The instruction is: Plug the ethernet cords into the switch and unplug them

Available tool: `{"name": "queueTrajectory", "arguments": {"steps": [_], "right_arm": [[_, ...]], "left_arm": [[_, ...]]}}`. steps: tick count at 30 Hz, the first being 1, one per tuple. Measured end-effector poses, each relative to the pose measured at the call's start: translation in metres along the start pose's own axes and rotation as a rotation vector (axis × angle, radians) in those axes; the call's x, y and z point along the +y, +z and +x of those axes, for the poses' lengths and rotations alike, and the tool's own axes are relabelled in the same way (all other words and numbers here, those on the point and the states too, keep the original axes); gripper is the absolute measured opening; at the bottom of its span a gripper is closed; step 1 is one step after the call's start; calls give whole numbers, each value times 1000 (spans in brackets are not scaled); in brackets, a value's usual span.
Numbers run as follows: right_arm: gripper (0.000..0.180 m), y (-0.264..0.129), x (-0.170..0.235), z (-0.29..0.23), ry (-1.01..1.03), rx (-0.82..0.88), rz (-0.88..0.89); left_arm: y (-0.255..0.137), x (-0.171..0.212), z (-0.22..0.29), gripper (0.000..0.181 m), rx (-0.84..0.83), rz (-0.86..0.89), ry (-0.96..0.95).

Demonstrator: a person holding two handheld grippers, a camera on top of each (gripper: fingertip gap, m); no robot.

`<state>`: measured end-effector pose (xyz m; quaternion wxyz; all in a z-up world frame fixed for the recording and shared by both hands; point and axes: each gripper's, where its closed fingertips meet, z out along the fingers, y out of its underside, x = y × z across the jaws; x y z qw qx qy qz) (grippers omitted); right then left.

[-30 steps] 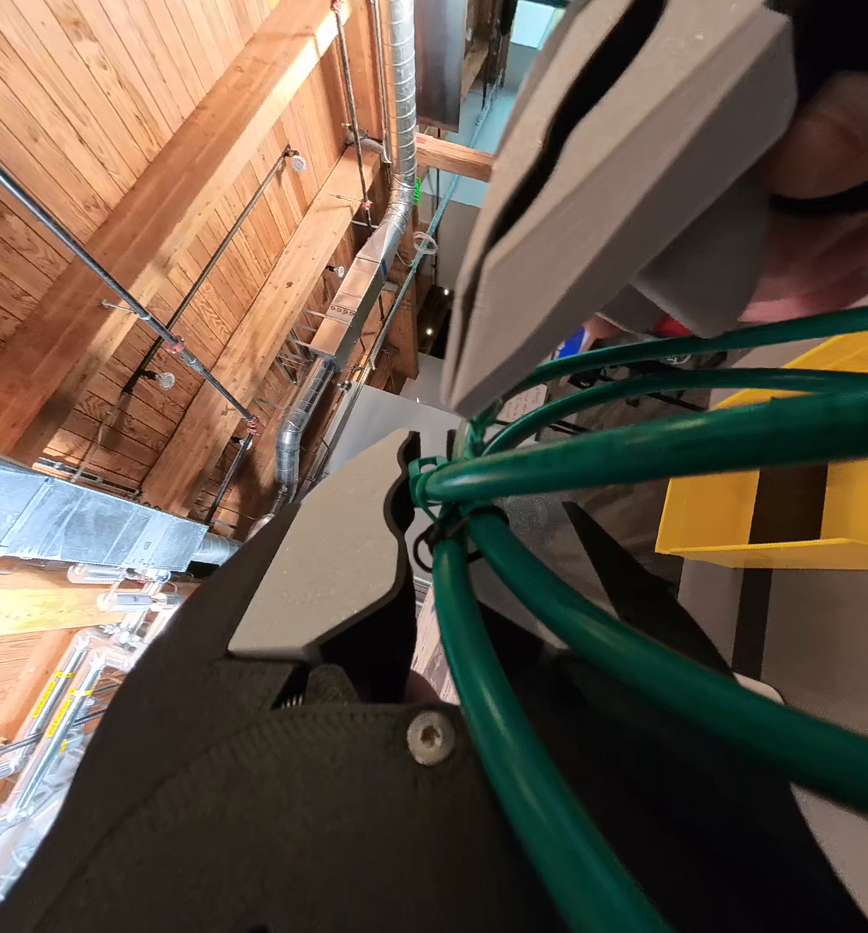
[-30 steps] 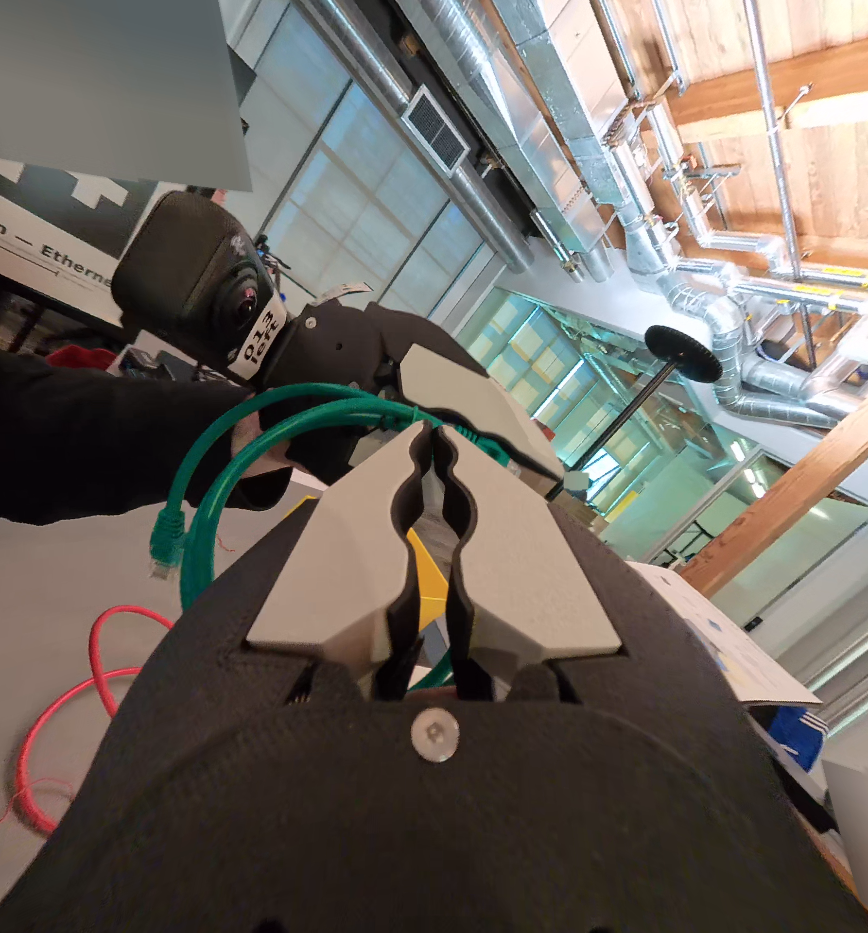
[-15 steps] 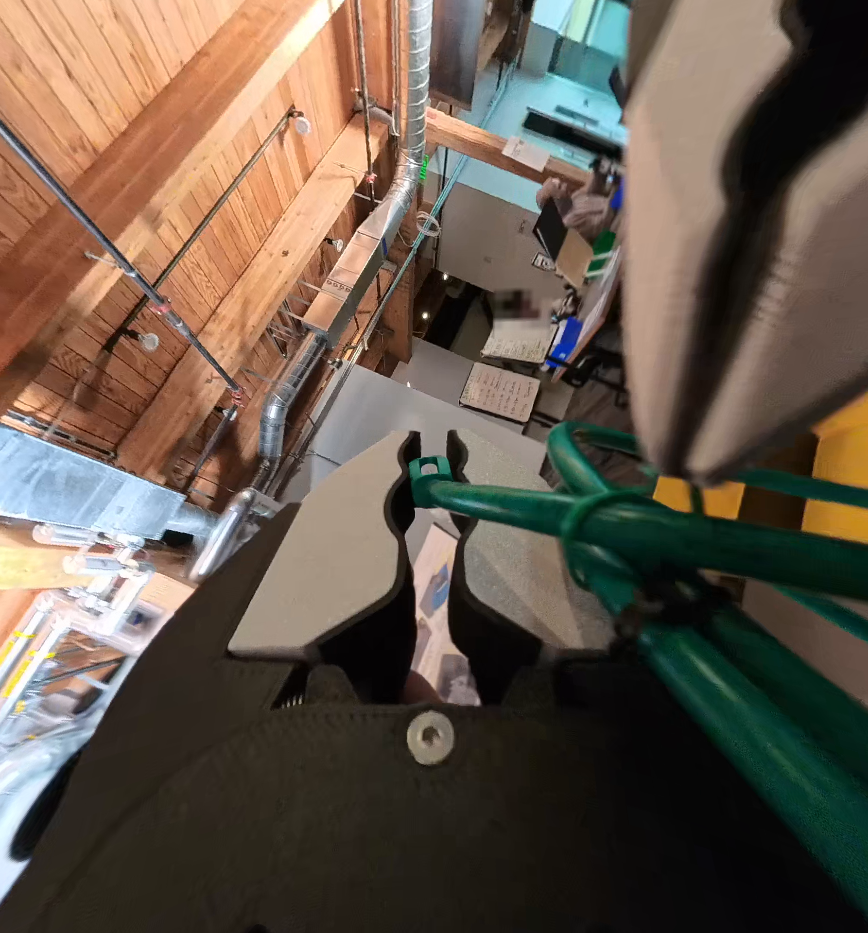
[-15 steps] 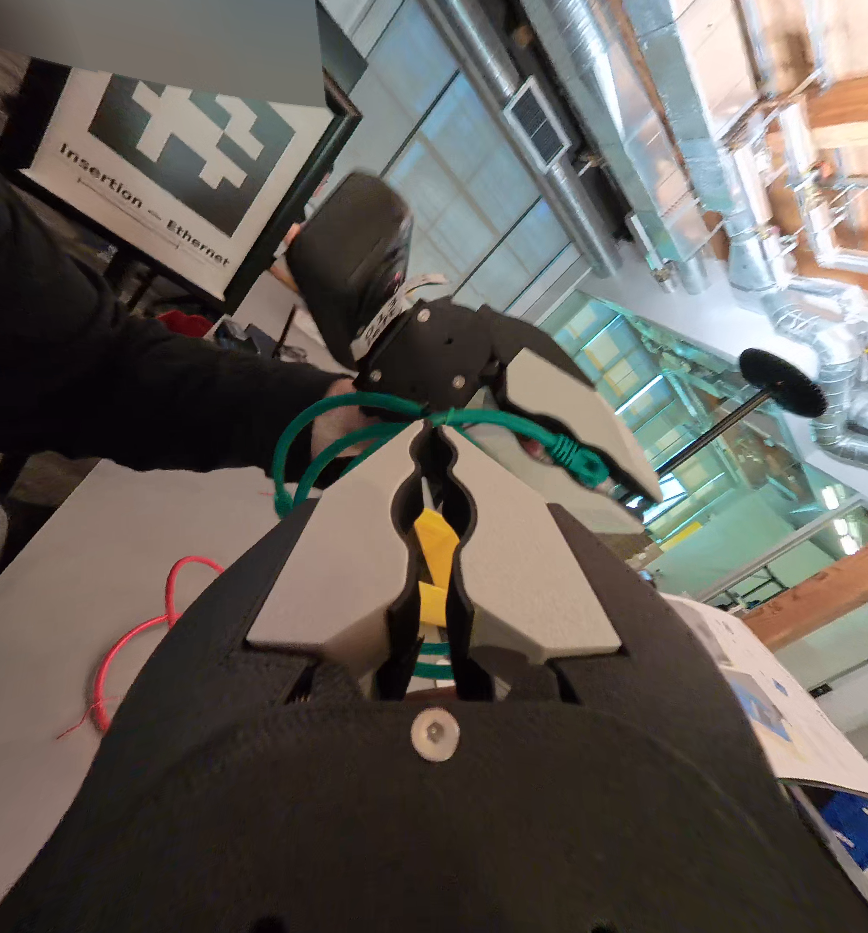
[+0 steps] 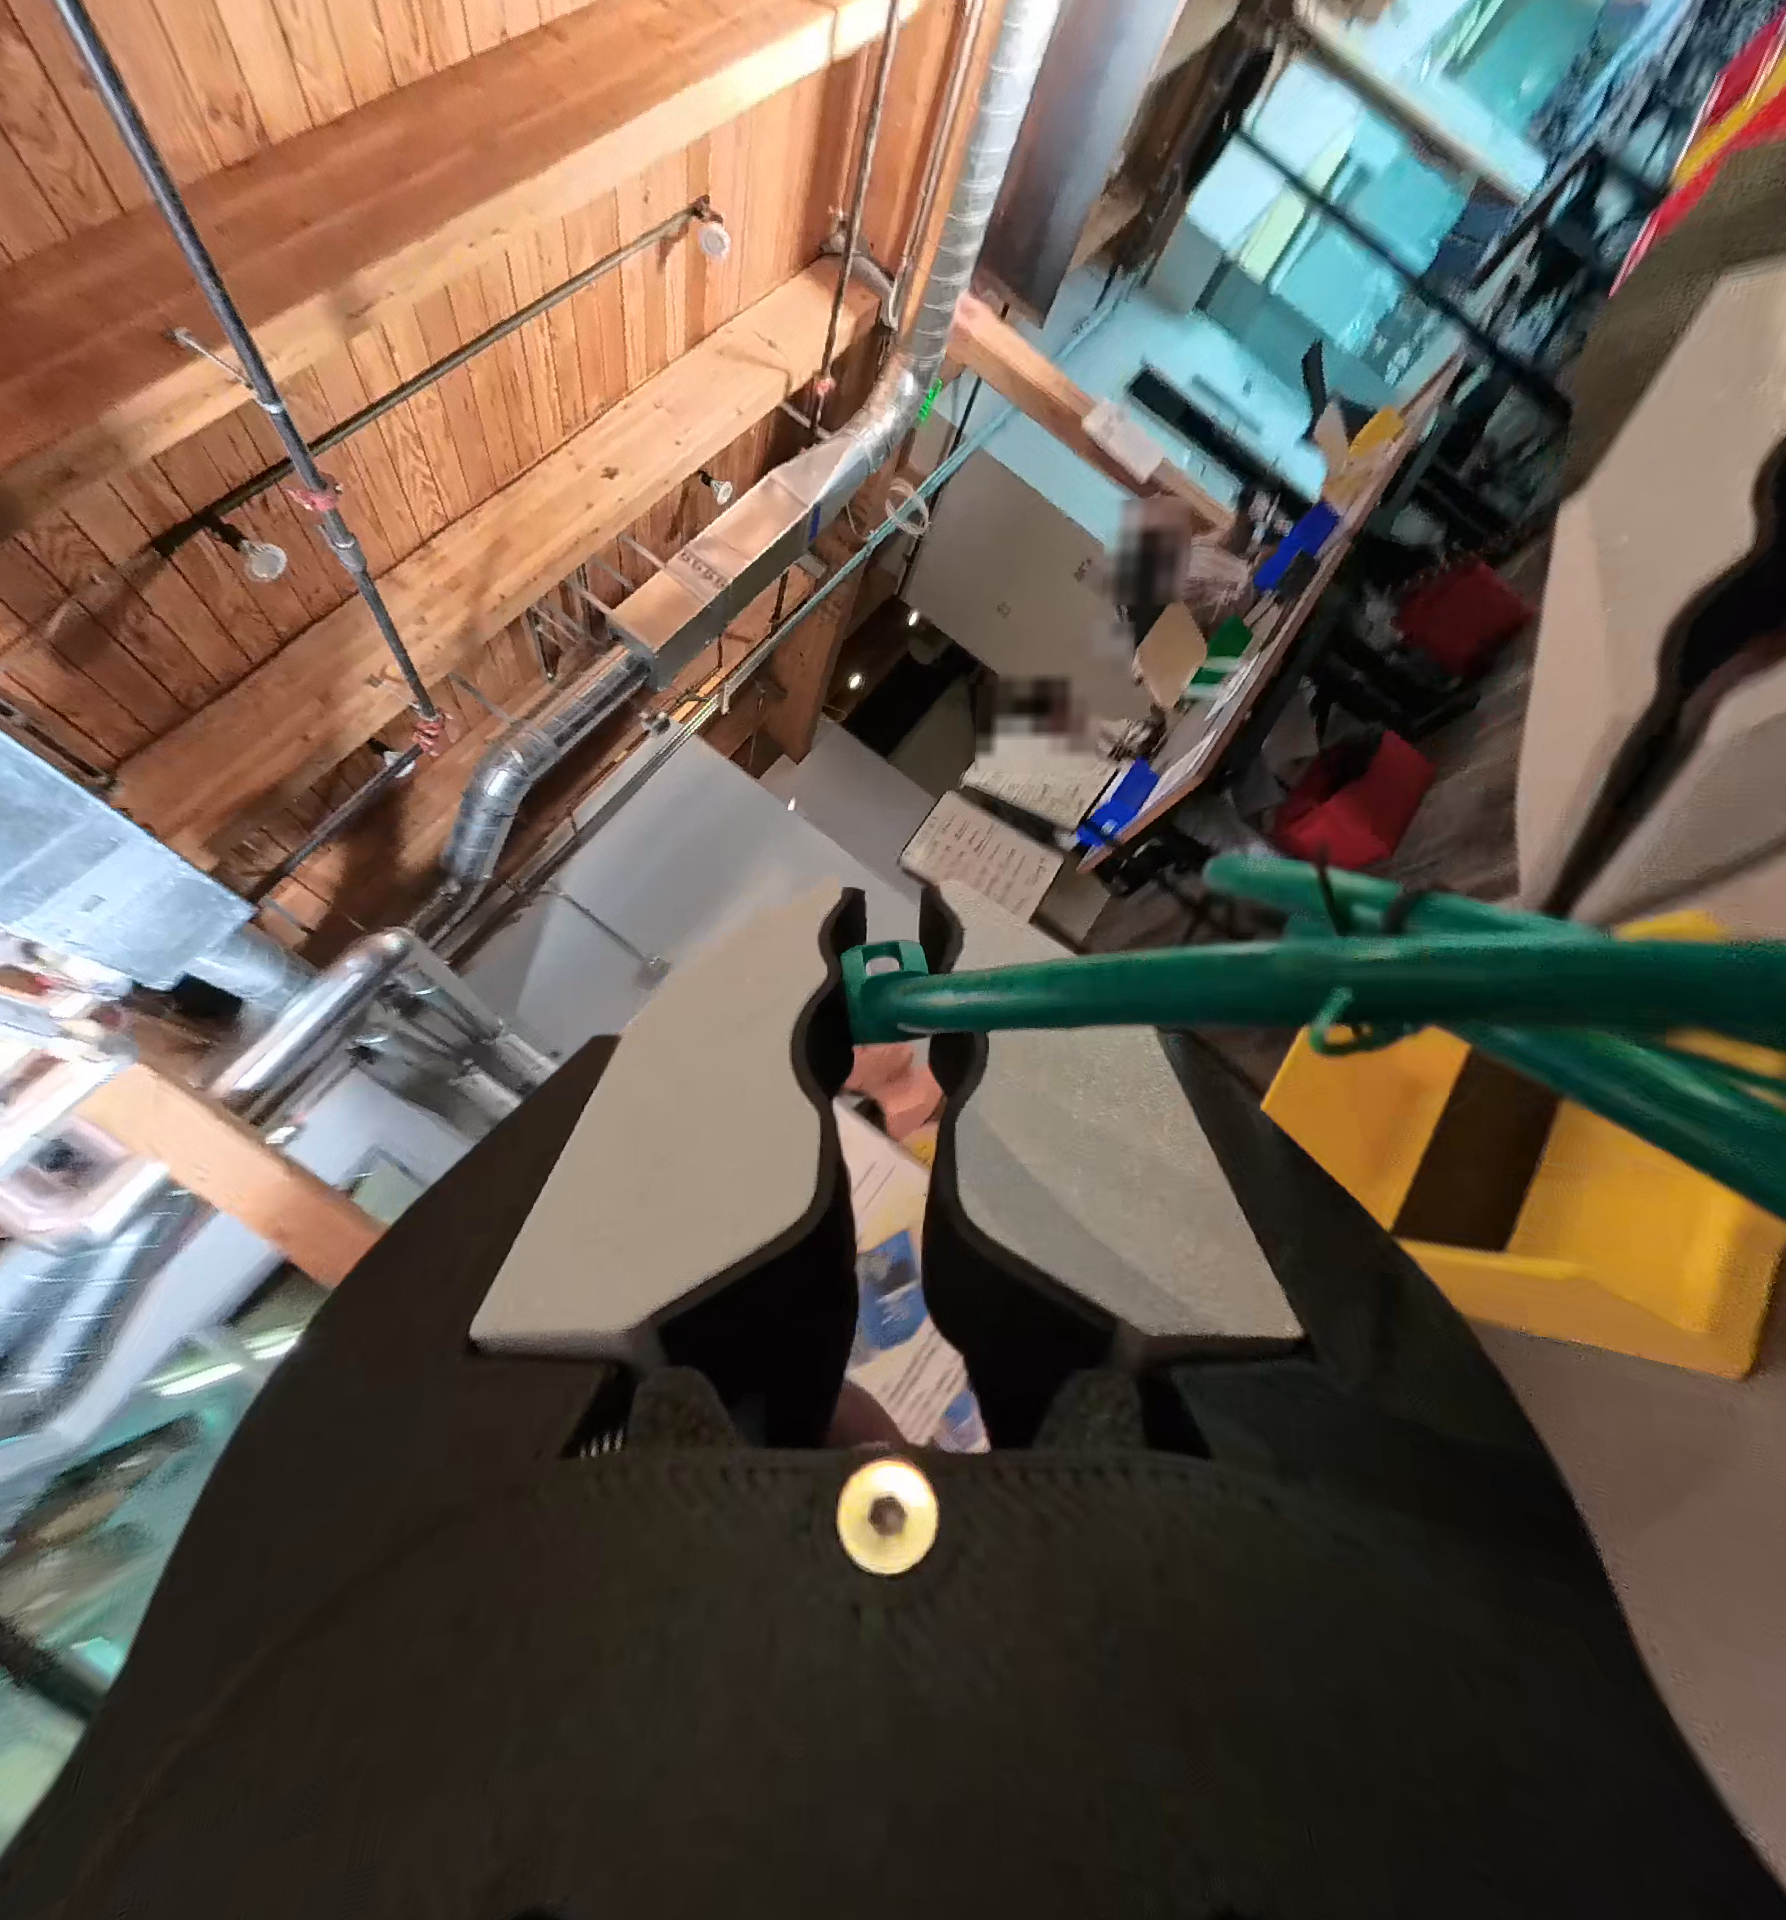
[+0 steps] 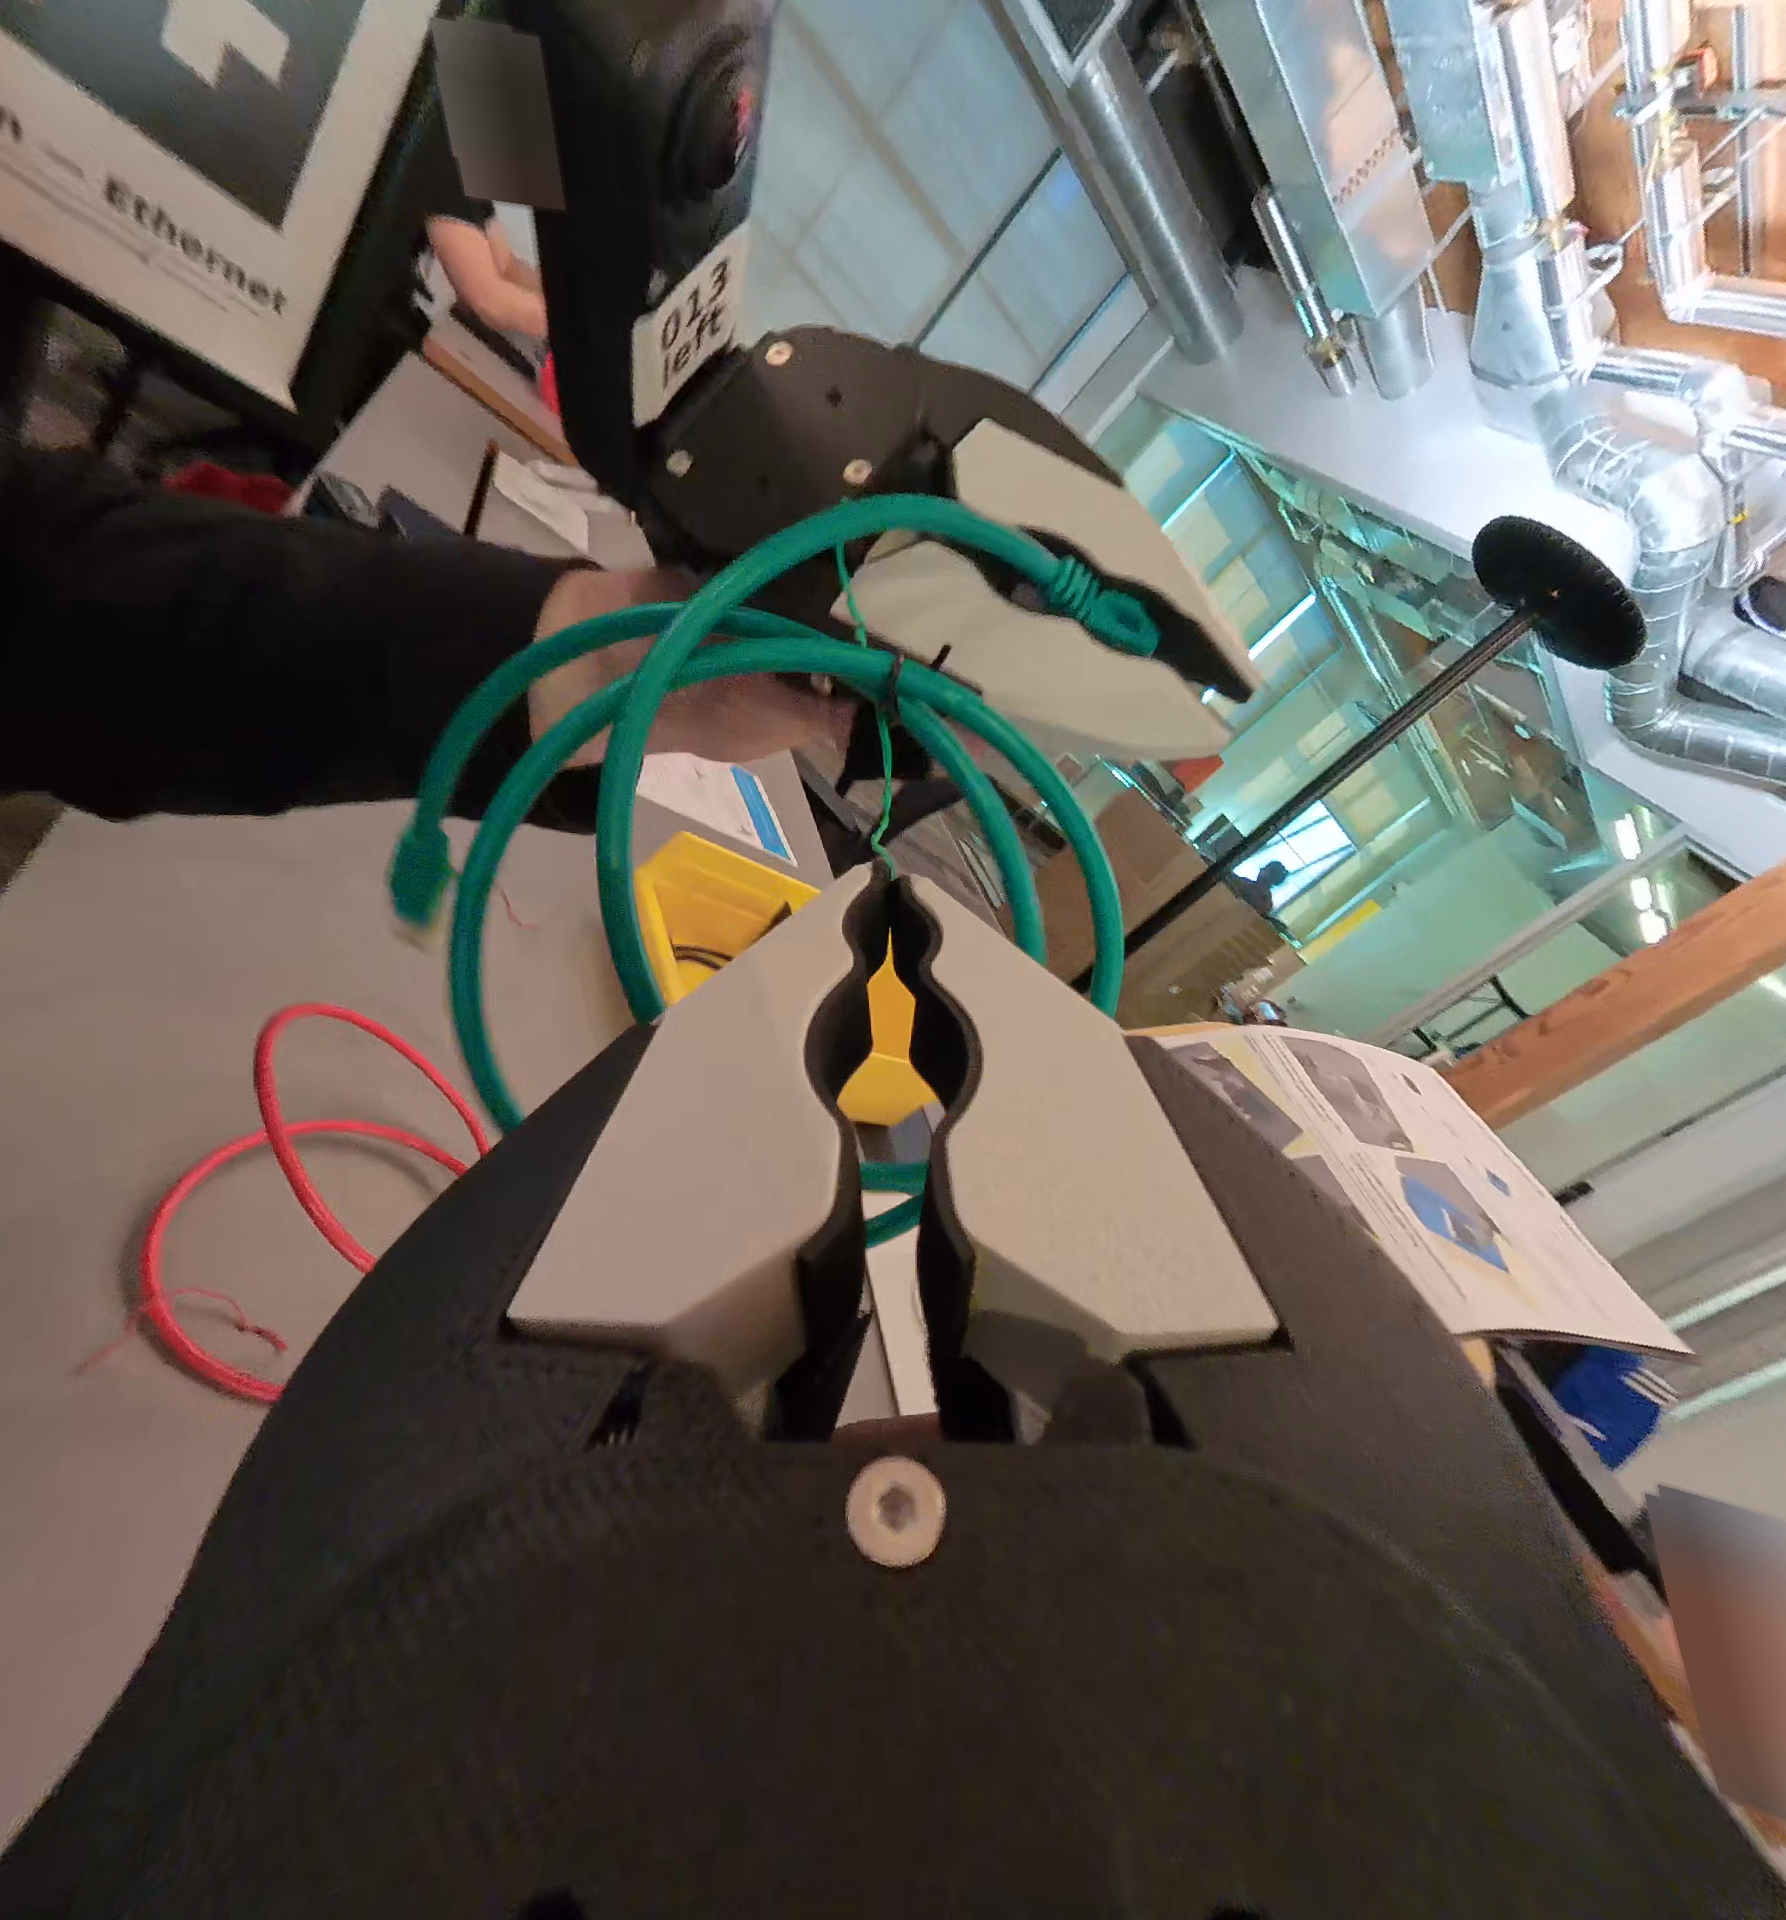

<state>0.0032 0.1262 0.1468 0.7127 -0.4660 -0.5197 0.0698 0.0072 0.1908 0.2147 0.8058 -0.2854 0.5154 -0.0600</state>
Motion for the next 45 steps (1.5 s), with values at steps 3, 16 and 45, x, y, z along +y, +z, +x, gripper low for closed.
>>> {"name": "queueTrajectory", "arguments": {"steps": [3, 16, 45], "right_arm": [[0, 1, 9, 5, 22, 15, -18], [0, 2, 112, 25, 146, 71, -313], [26, 151, 197, -79, 562, -123, -243]], "left_arm": [[7, 14, 17, 10, 41, -64, 89], [-22, 115, -21, 9, -53, -254, -67], [-120, 226, -10, 10, -10, -569, -85]]}}
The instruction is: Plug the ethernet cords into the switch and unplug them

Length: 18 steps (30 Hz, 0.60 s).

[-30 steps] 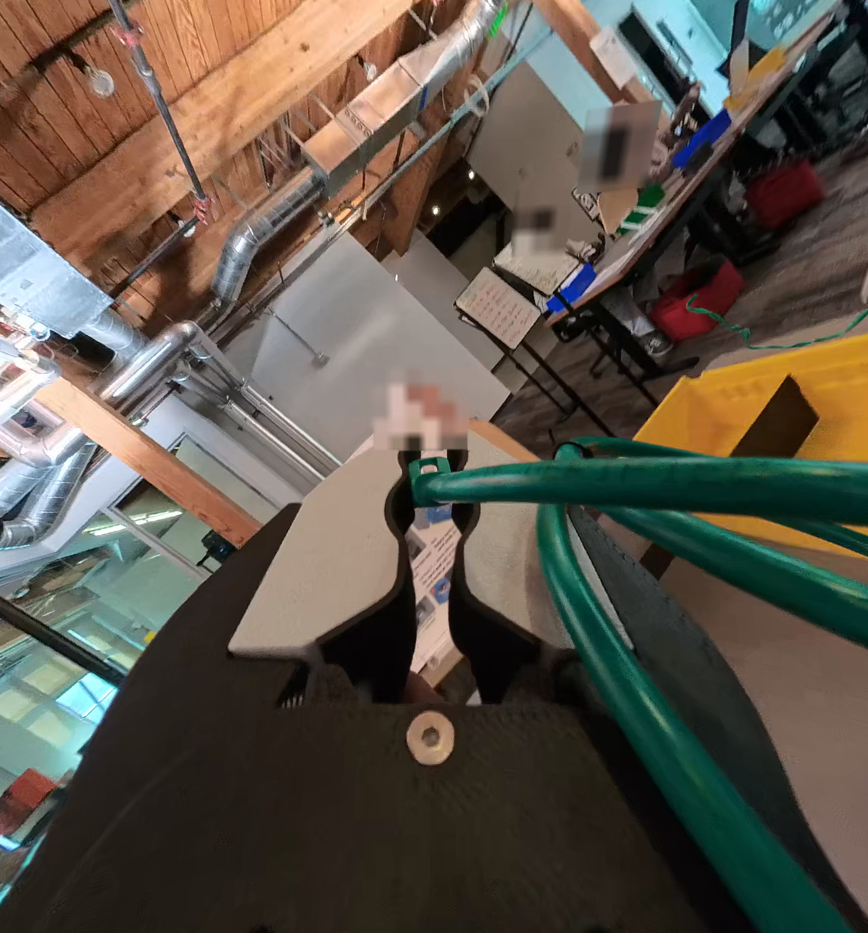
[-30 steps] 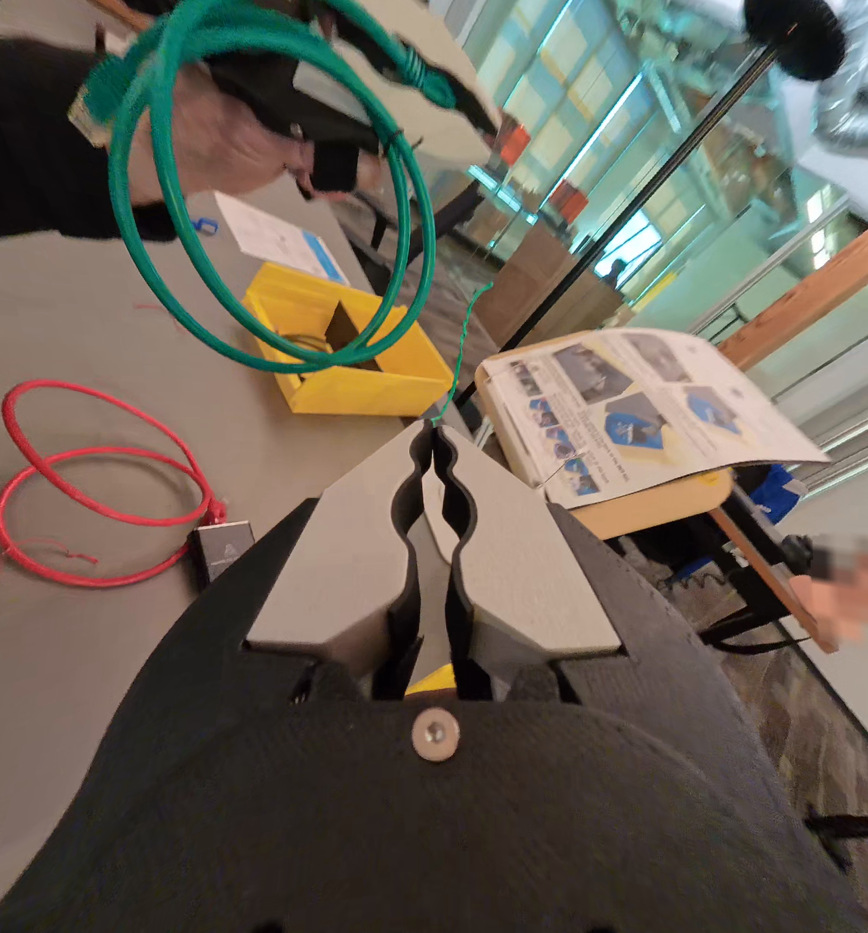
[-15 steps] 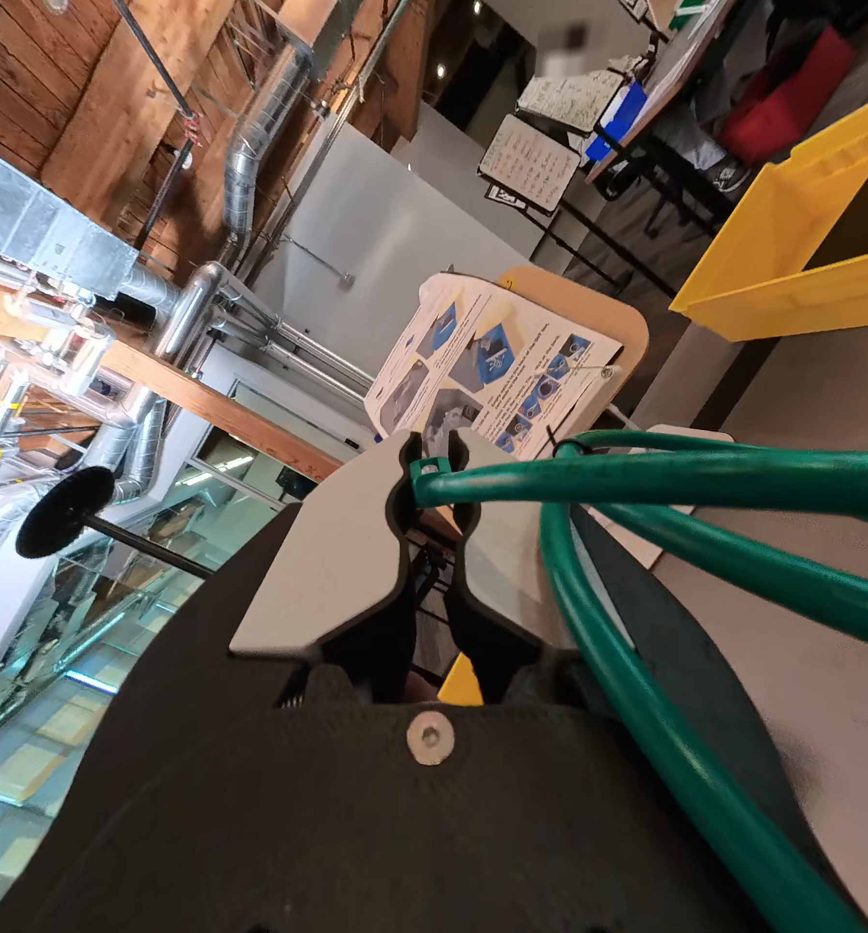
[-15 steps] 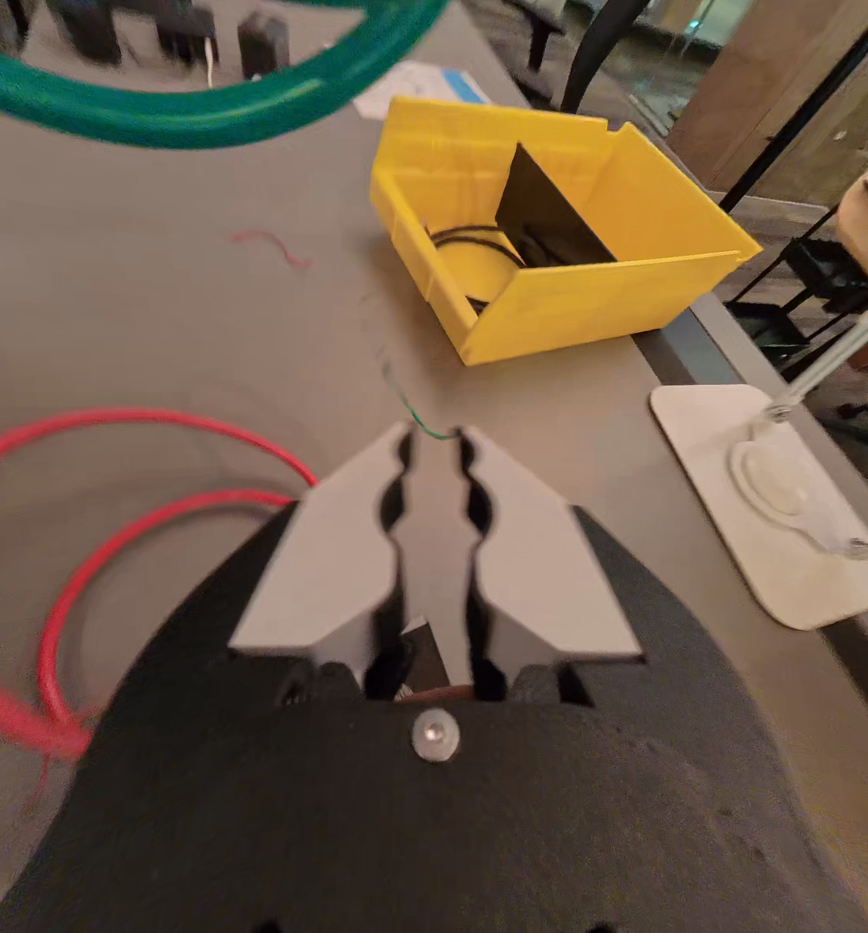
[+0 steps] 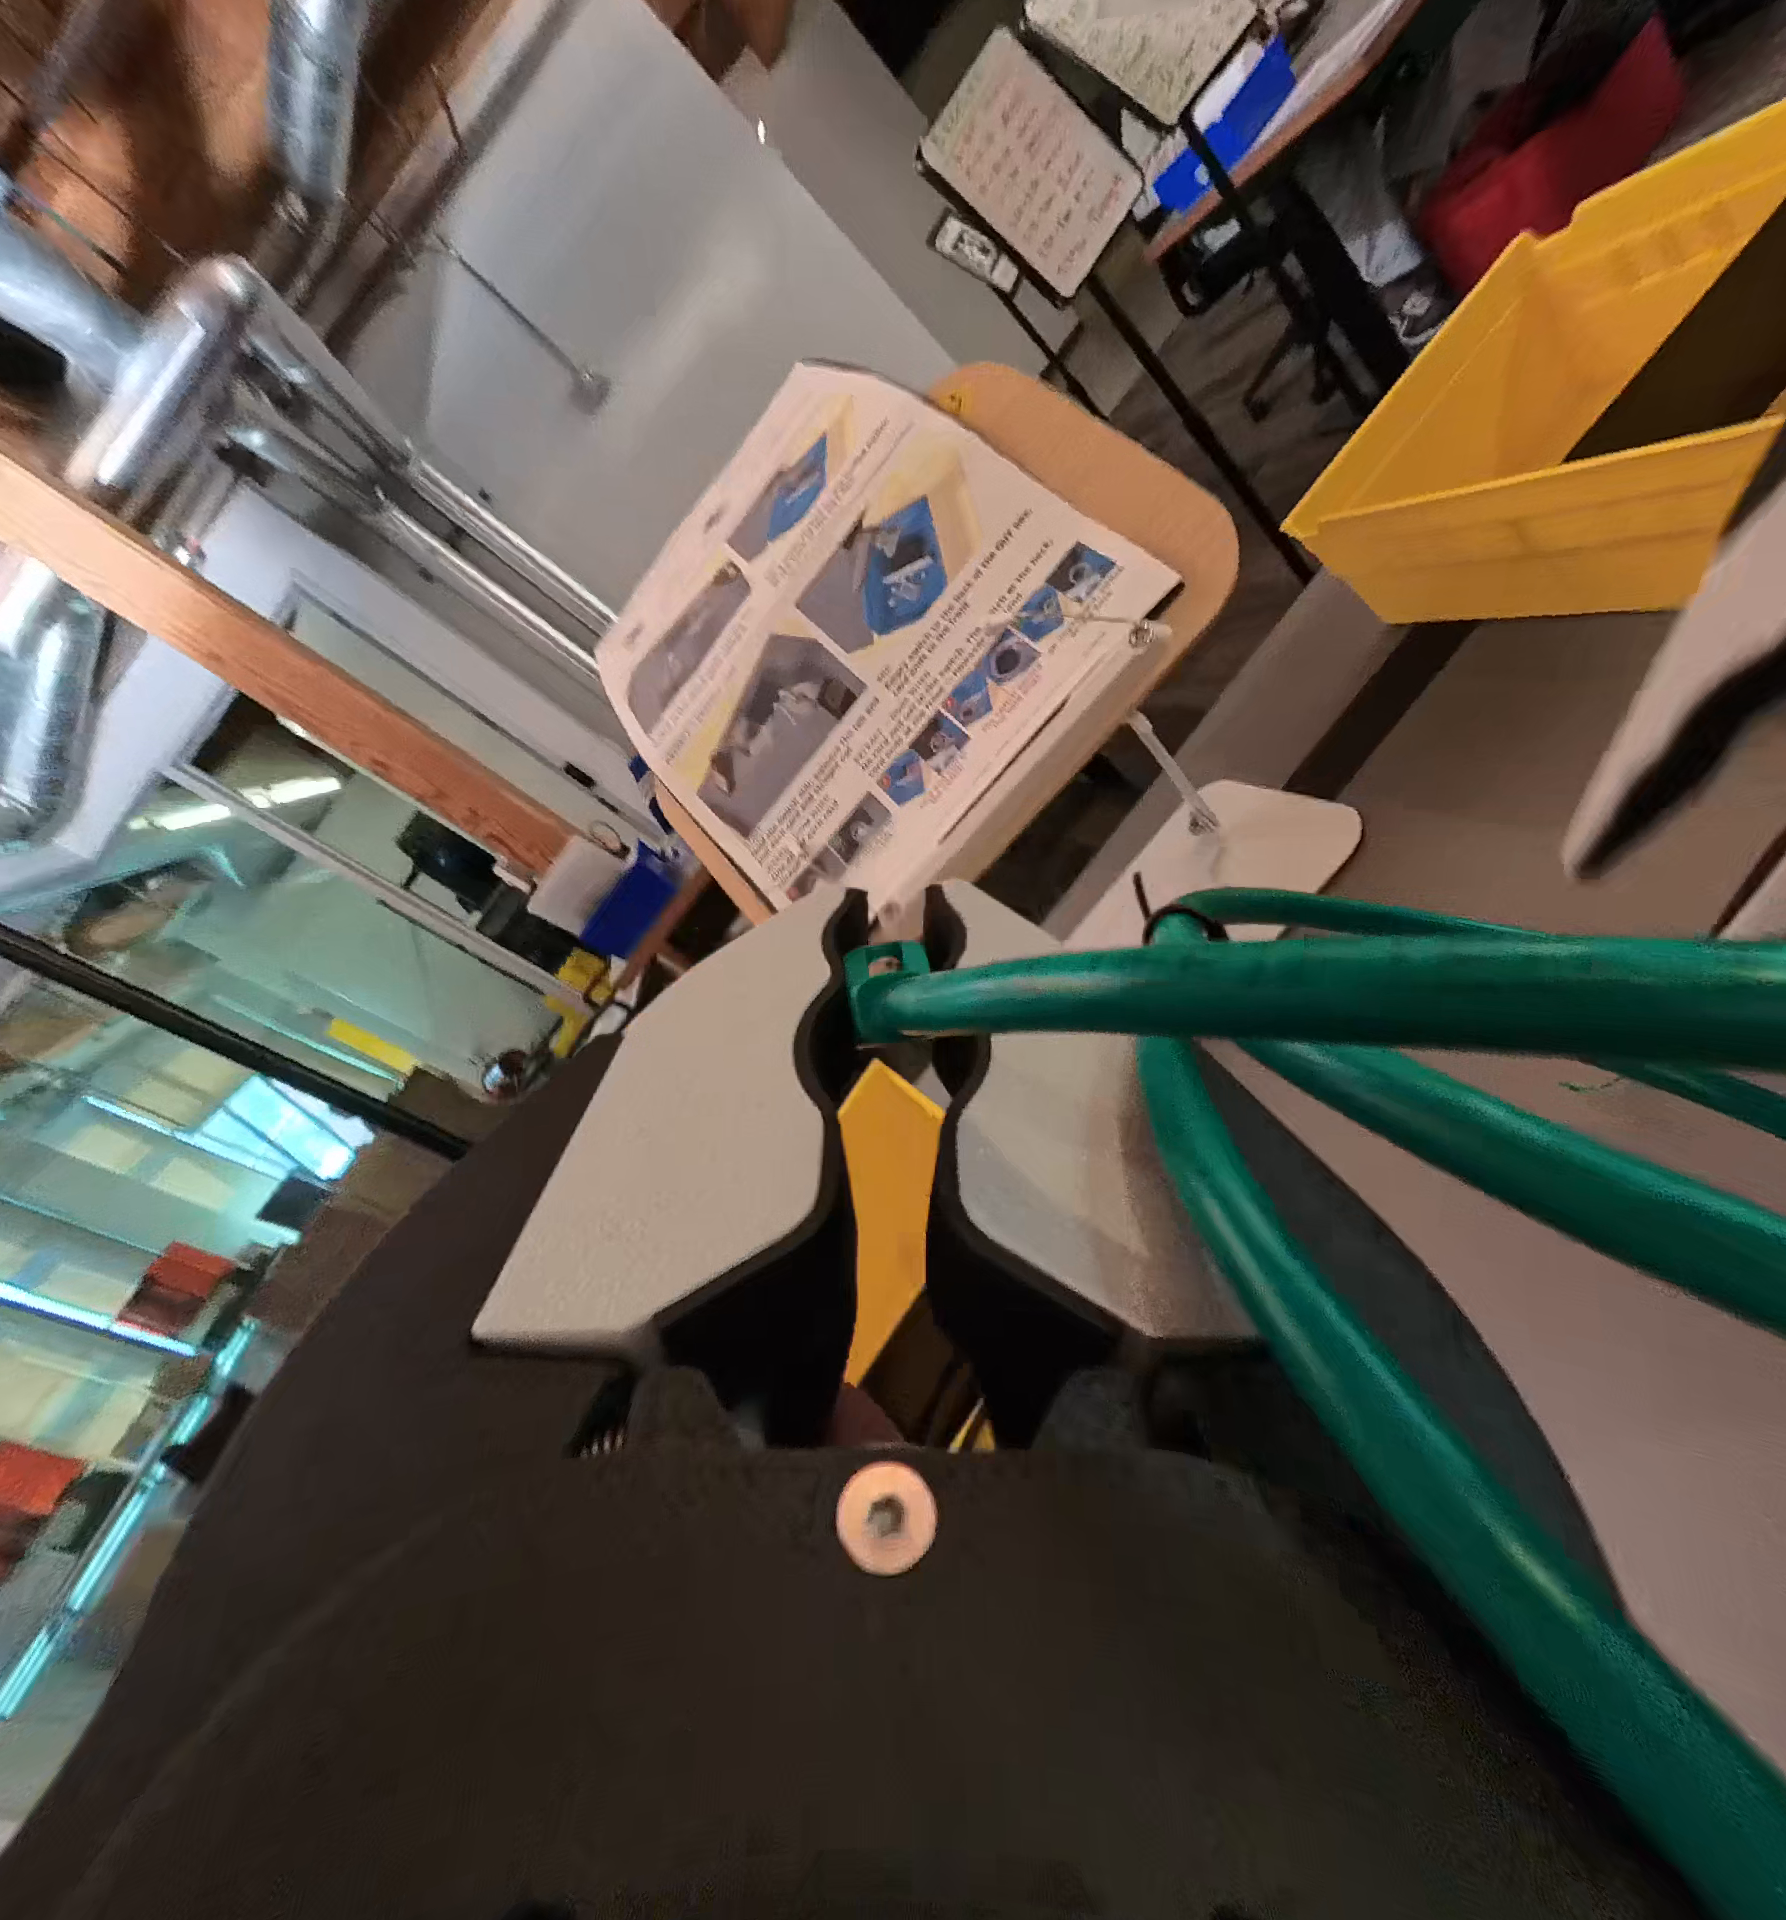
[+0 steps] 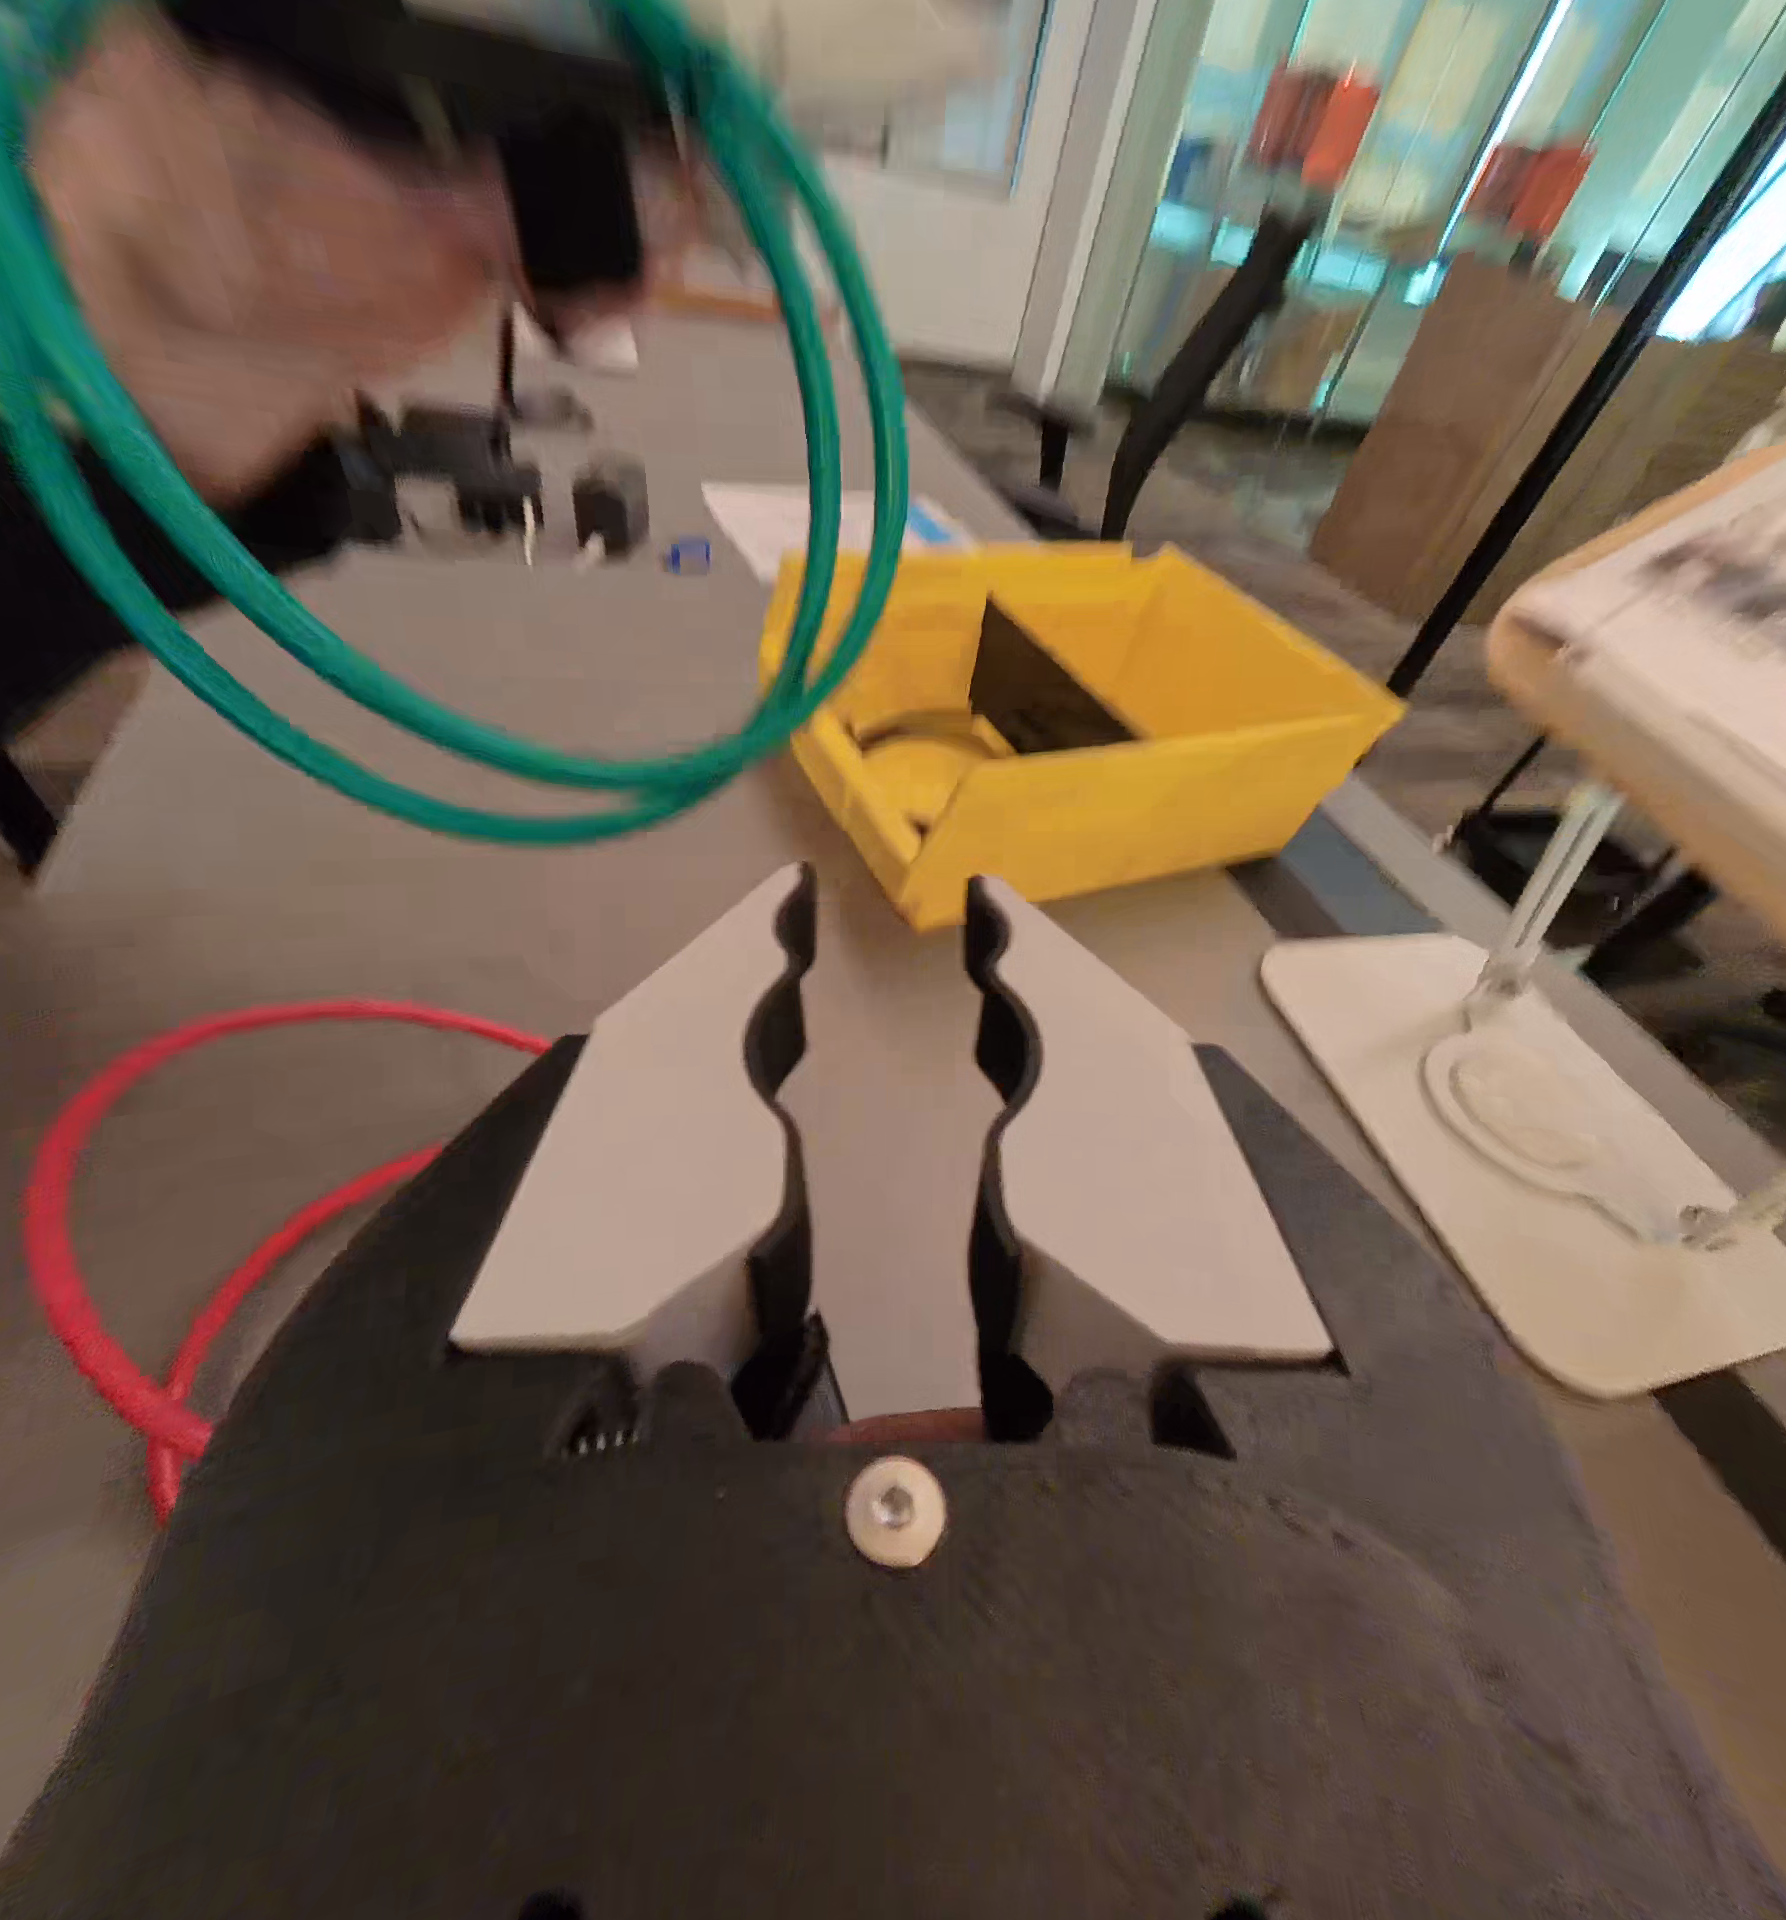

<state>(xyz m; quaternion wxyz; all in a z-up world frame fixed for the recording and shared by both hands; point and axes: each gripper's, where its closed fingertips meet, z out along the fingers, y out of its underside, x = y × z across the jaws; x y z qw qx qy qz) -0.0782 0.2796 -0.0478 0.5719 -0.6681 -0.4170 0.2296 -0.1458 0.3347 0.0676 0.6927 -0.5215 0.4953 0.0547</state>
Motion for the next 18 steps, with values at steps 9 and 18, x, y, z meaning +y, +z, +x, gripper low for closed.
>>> {"name": "queueTrajectory", "arguments": {"steps": [9, 18], "right_arm": [[24, -46, -100, -48, -241, -65, 253], [17, -33, -88, -45, -268, -14, 183]], "left_arm": [[13, -9, 42, 9, 141, 61, -31], [-4, -52, 79, 9, 288, 302, -38]]}}
